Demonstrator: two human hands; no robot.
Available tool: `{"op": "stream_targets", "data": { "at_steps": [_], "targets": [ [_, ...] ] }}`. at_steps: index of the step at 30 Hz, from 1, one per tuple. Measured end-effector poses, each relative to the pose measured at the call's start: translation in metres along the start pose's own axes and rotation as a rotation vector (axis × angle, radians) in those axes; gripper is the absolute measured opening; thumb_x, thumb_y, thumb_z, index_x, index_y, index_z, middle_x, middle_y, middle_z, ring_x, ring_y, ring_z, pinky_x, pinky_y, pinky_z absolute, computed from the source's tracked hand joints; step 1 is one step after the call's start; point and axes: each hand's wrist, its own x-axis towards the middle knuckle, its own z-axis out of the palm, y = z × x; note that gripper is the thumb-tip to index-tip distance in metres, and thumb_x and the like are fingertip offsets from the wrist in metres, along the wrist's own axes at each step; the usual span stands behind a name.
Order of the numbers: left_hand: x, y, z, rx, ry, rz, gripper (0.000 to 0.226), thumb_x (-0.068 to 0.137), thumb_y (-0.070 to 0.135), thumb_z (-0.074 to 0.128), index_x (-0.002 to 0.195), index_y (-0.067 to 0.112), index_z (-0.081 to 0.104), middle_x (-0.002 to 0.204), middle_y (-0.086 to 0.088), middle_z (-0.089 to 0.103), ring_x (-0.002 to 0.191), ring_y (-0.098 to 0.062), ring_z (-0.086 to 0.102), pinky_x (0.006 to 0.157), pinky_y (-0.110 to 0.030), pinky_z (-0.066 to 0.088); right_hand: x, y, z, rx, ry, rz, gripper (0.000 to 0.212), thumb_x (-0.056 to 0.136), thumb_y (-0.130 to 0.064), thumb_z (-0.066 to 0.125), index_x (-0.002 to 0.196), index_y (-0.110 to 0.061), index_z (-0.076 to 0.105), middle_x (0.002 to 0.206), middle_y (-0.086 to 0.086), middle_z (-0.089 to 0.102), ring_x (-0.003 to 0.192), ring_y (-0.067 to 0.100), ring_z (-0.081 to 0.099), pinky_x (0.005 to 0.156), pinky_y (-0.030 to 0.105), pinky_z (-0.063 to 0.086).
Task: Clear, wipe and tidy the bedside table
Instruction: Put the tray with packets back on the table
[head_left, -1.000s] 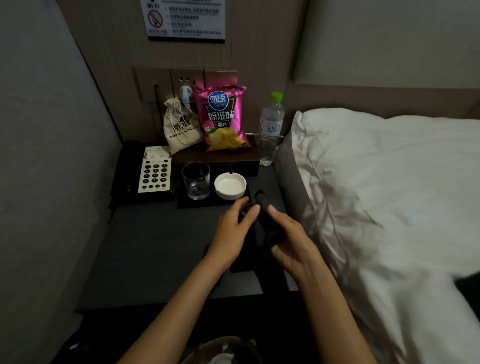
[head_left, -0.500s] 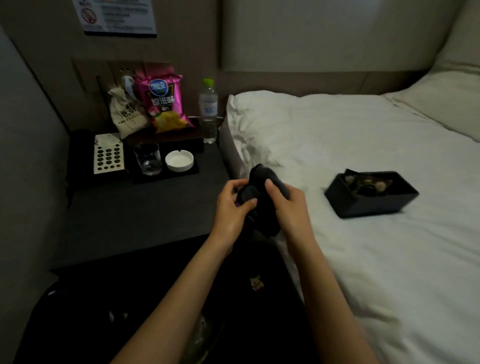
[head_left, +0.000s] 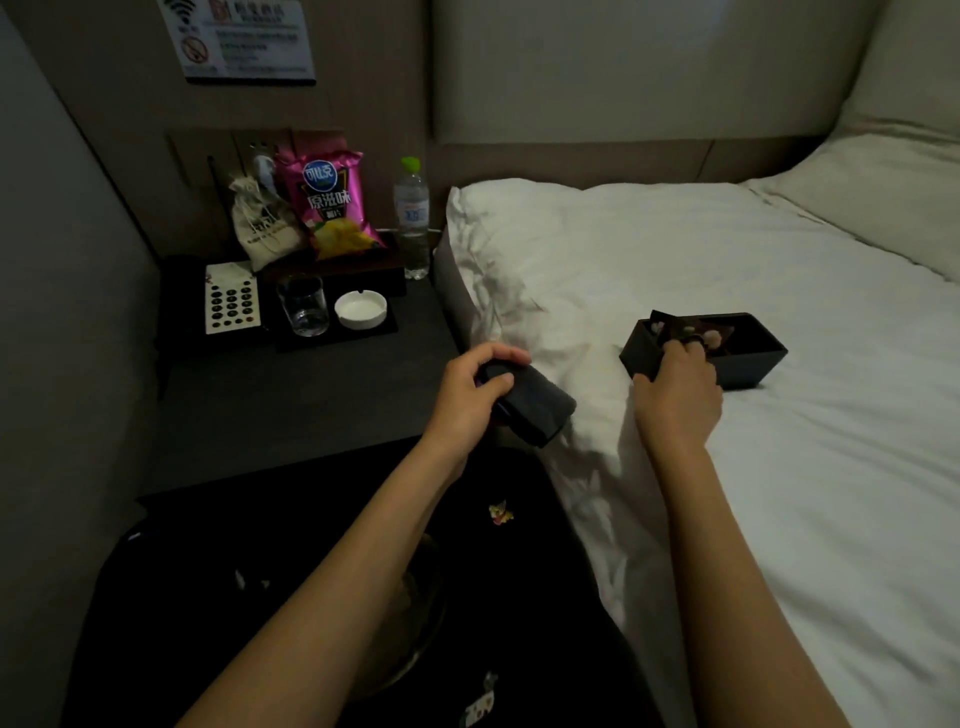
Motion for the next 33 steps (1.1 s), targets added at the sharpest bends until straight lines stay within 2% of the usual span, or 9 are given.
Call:
{"op": "stream_targets", "data": {
  "at_steps": [6,8,11,13,19,23,28,31,33],
  "targets": [
    [-0.009,-0.002,-0.019,0.09,-0.03,-0.037,0.041,0.093,-0.006,0.053,0.132,0.006,0.058,0.126,-0.012,0.058,0.118,-0.027,0.057,0.101,-0.041,0.049,-0.016,-0.029,-0.014,0.205,0.106,-0.176,0.022,0.088,-0.019,0.067,0.103,-0.003,0.062,0.112,0.015,0.059,0.1,0.038,0.057,0.069,0.037,0.039],
    [-0.012,-0.004,-0.025,0.173,-0.056,-0.018,0.056,0.088,0.003,0.067,0.141,0.011,0.049,0.134,-0.01,0.047,0.128,-0.022,0.047,0.107,-0.026,0.041,-0.033,-0.052,-0.019,0.243,0.097,-0.288,0.02,0.086,-0.018,0.068,0.1,-0.004,0.064,0.11,0.014,0.06,0.1,0.037,0.058,0.069,0.038,0.042],
    [-0.016,-0.008,-0.041,0.385,-0.05,0.015,0.089,0.078,0.023,0.08,0.152,0.021,0.03,0.153,-0.008,0.027,0.139,-0.008,0.026,0.1,-0.005,0.02,-0.065,-0.091,-0.023,0.277,0.008,-0.411,0.019,0.086,-0.019,0.067,0.102,-0.009,0.064,0.112,0.01,0.06,0.103,0.034,0.058,0.071,0.038,0.045],
    [-0.021,-0.013,-0.054,0.425,0.015,0.056,0.098,0.074,0.022,0.083,0.153,0.02,0.024,0.155,-0.011,0.019,0.126,0.007,0.025,0.089,0.007,0.017,-0.089,-0.113,-0.022,0.302,-0.048,-0.491,0.019,0.086,-0.019,0.066,0.103,-0.011,0.064,0.11,0.008,0.059,0.102,0.031,0.058,0.073,0.037,0.045],
    [-0.043,-0.029,-0.105,0.491,0.292,0.047,0.071,0.075,0.025,0.067,0.139,0.018,0.037,0.125,0.005,0.034,0.114,-0.013,0.048,0.082,-0.017,0.038,-0.151,-0.16,-0.014,0.4,-0.138,-0.658,0.014,0.086,-0.019,0.065,0.099,-0.013,0.062,0.102,0.002,0.057,0.098,0.024,0.057,0.071,0.038,0.047],
    [-0.067,-0.046,-0.133,0.483,0.426,0.026,0.057,0.078,0.02,0.068,0.128,0.015,0.042,0.124,0.005,0.039,0.104,-0.011,0.051,0.069,-0.004,0.04,-0.178,-0.178,-0.004,0.431,-0.183,-0.744,0.018,0.087,-0.019,0.065,0.105,-0.015,0.063,0.103,-0.001,0.056,0.099,0.021,0.055,0.071,0.036,0.05],
    [-0.097,-0.054,-0.157,0.357,0.536,0.044,0.052,0.068,0.022,0.073,0.115,0.014,0.05,0.116,-0.004,0.051,0.1,-0.018,0.058,0.07,-0.008,0.043,-0.199,-0.187,0.003,0.505,-0.288,-0.848,0.029,0.089,-0.027,0.066,0.116,-0.018,0.064,0.108,-0.003,0.056,0.1,0.019,0.055,0.076,0.034,0.05],
    [-0.115,-0.053,-0.174,0.258,0.493,0.066,0.064,0.061,0.024,0.087,0.114,0.026,0.051,0.116,-0.003,0.058,0.105,-0.013,0.06,0.08,-0.014,0.048,-0.19,-0.182,-0.003,0.854,-0.368,-0.781,0.022,0.089,-0.031,0.066,0.107,-0.019,0.07,0.101,-0.006,0.059,0.083,0.01,0.059,0.07,0.027,0.049],
    [-0.128,-0.052,-0.184,0.191,0.446,0.034,0.069,0.06,0.028,0.089,0.115,0.043,0.051,0.122,0.006,0.059,0.113,-0.005,0.058,0.091,-0.019,0.048,-0.167,-0.174,-0.005,1.082,-0.276,-0.611,0.017,0.092,-0.03,0.063,0.1,-0.018,0.071,0.095,-0.004,0.065,0.081,0.007,0.061,0.067,0.022,0.048]
  ]
}}
